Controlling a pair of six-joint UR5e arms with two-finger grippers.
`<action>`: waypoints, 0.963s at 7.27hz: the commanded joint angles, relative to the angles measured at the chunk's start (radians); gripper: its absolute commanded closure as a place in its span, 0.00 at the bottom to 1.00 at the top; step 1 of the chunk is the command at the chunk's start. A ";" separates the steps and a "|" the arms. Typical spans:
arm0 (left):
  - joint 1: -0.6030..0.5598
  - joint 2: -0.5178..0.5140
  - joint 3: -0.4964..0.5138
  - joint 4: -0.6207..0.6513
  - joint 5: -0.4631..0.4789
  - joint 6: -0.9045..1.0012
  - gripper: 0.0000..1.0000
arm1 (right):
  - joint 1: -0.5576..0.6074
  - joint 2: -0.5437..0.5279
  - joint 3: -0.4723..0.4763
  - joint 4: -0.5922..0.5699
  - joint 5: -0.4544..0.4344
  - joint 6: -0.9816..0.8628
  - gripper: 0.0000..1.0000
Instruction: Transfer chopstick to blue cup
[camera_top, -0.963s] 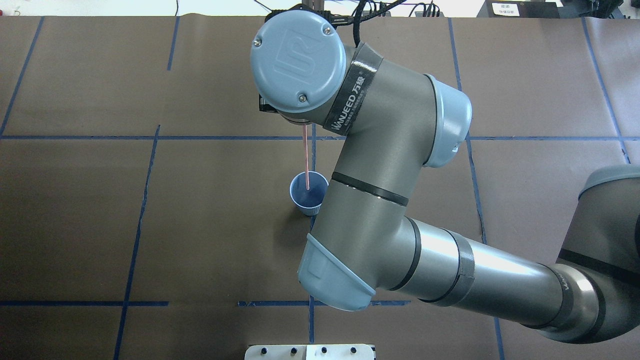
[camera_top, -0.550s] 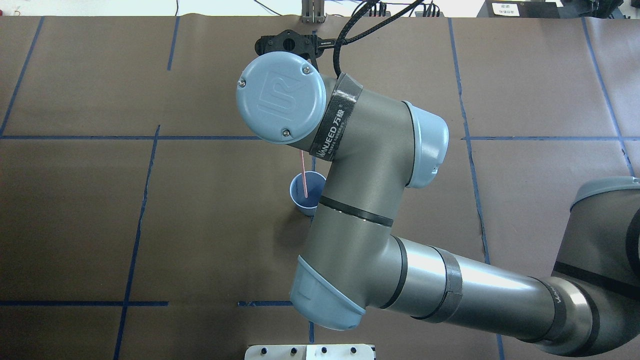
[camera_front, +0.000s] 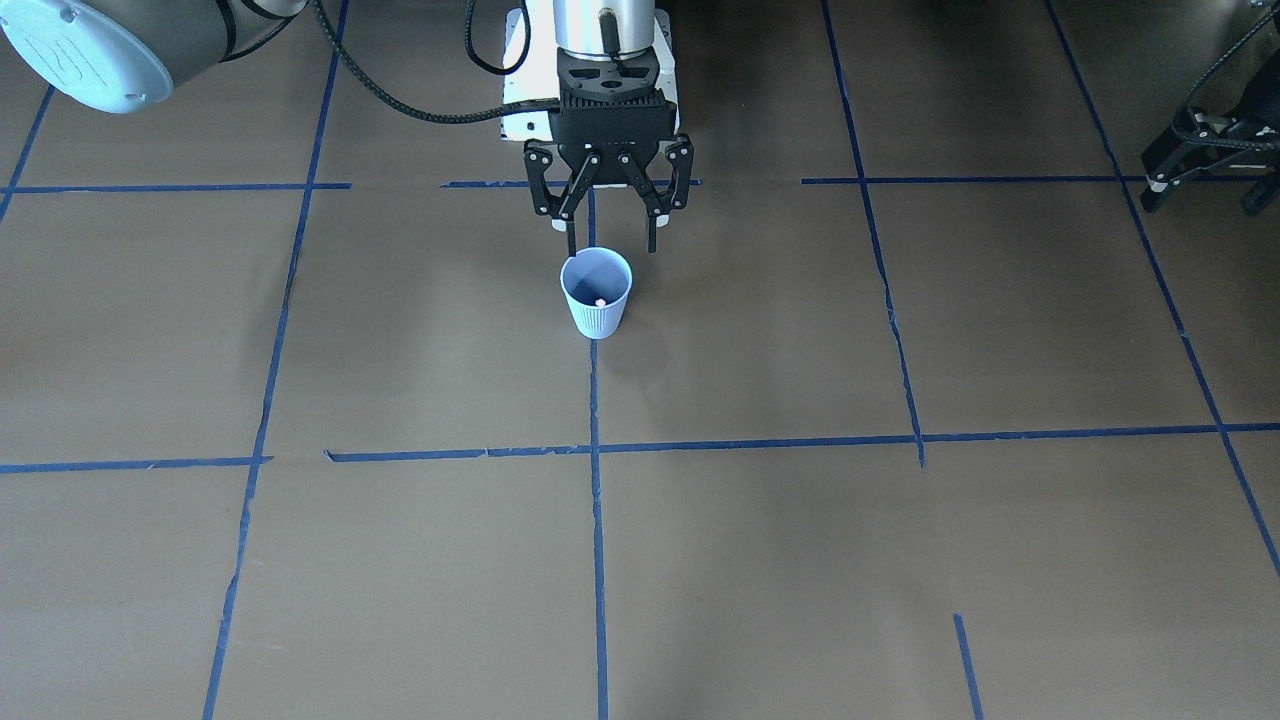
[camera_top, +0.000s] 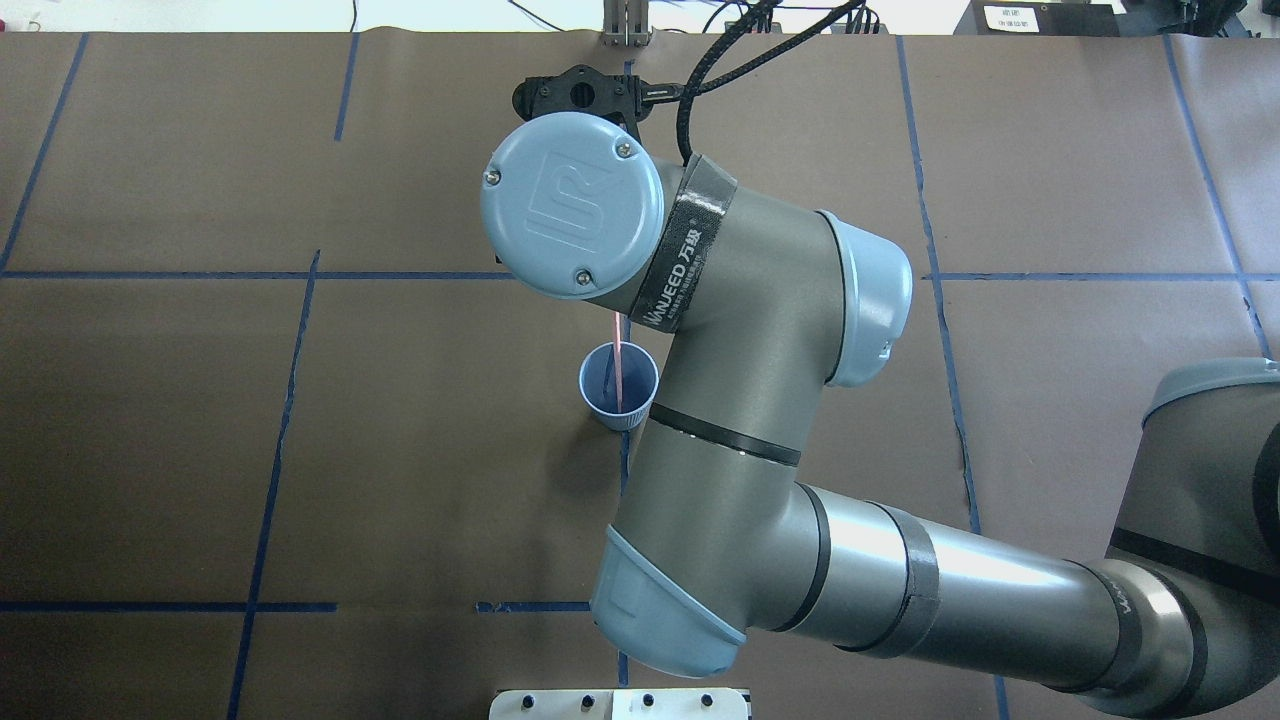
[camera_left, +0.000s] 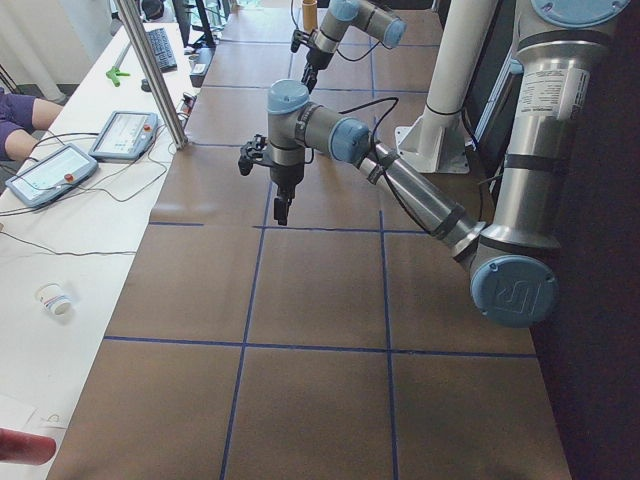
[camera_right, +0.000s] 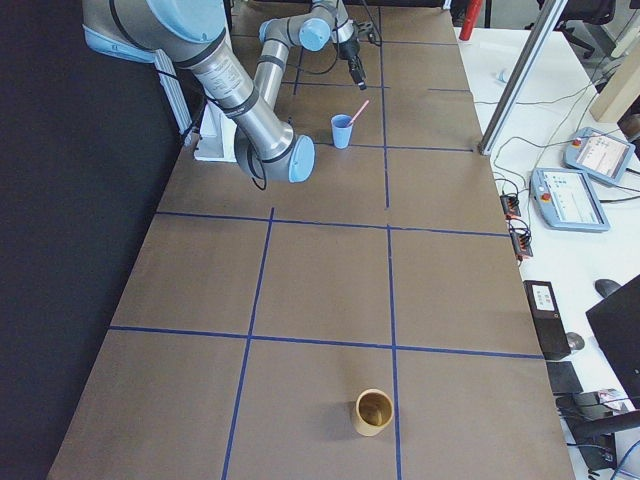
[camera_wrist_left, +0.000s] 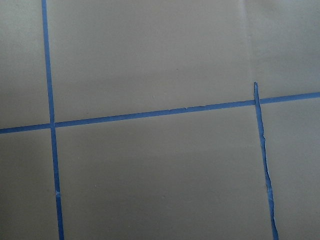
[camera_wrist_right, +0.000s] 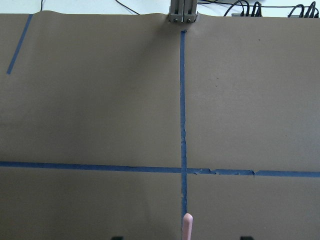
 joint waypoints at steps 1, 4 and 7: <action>-0.002 0.000 -0.003 0.000 -0.001 -0.001 0.00 | 0.051 -0.057 0.096 -0.075 0.029 -0.020 0.00; -0.021 0.020 -0.003 0.003 -0.004 0.005 0.00 | 0.321 -0.320 0.292 -0.066 0.326 -0.370 0.00; -0.067 0.109 0.016 -0.014 -0.009 0.132 0.00 | 0.686 -0.565 0.260 -0.065 0.639 -0.853 0.00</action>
